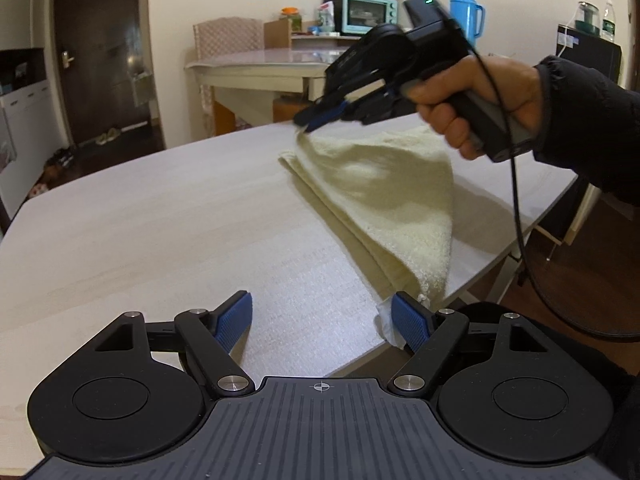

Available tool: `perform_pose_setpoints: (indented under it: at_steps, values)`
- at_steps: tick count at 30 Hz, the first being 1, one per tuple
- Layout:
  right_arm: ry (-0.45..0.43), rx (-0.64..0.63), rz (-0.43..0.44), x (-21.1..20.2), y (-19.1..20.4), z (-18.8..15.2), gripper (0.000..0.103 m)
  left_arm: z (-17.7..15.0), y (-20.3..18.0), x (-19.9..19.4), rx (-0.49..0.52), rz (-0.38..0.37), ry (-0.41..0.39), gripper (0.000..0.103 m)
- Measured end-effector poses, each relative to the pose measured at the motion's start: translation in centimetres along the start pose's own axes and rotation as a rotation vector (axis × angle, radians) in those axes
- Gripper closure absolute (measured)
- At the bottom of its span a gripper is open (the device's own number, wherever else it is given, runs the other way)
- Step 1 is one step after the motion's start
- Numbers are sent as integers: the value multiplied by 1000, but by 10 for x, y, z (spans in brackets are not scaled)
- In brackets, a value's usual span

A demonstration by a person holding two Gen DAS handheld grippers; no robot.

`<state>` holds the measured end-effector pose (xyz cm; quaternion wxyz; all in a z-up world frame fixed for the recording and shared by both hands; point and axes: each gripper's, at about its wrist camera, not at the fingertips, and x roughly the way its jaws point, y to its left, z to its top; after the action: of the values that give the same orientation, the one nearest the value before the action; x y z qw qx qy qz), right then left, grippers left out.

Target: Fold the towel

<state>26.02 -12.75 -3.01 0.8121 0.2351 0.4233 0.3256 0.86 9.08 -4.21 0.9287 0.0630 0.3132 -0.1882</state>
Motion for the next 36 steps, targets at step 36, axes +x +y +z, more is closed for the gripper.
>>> perform_pose_setpoints:
  at_steps: [36]
  values:
    - [-27, -1265, -166, -123, 136, -251, 61, -5, 6, -50, -6, 139, -60, 16]
